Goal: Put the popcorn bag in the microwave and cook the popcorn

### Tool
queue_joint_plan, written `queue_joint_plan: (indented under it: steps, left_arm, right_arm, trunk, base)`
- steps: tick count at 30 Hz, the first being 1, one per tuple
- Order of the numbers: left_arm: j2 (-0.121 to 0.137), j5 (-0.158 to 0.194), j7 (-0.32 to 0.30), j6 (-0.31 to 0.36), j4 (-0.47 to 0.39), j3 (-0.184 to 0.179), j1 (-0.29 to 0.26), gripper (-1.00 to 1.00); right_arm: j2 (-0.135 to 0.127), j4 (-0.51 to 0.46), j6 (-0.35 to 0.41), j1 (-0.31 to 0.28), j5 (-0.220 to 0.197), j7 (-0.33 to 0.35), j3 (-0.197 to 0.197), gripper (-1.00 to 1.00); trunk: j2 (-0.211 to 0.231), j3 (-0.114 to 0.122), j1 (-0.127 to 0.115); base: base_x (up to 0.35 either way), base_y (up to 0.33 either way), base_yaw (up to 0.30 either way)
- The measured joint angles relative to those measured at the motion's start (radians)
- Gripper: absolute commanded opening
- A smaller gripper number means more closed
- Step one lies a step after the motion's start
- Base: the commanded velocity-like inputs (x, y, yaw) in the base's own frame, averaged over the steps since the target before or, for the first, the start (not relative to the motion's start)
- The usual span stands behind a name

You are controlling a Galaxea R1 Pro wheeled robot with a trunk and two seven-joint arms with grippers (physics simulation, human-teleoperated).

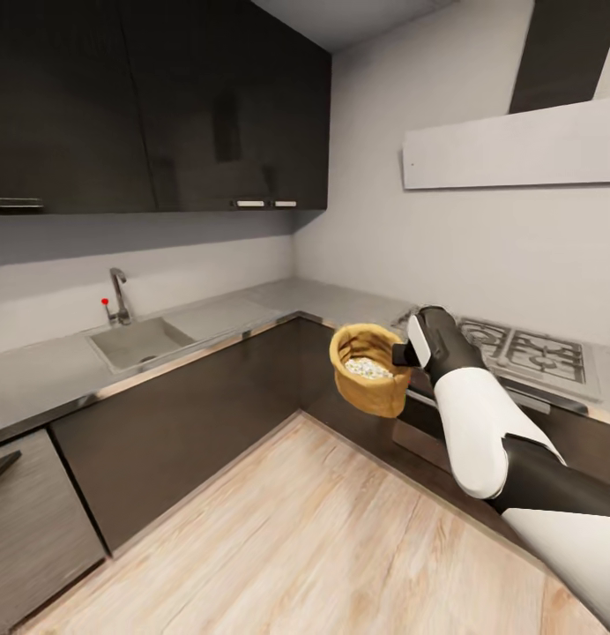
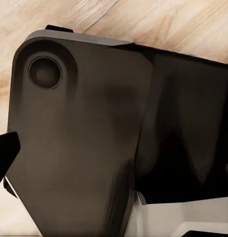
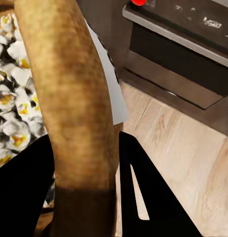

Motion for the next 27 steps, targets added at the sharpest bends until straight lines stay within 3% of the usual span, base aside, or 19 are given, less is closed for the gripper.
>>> queue_joint_plan:
  steps: [14, 27]
  left_arm:
    - [-0.001, 0.000, 0.000, 0.000, 0.000, 0.000, 0.000, 1.00]
    - [-0.001, 0.000, 0.000, 0.000, 0.000, 0.000, 0.000, 1.00]
  right_arm:
    - [-0.004, 0.081, 0.000, 0.001, -0.006, 0.007, 0.000, -1.00]
    - [-0.004, 0.029, 0.000, 0.001, -0.013, 0.010, -0.013, -1.00]
  trunk:
    - [0.000, 0.000, 0.000]
    - [0.000, 0.000, 0.000]
  base:
    - [-0.345, 0.000, 0.000]
    - [-0.344, 0.000, 0.000]
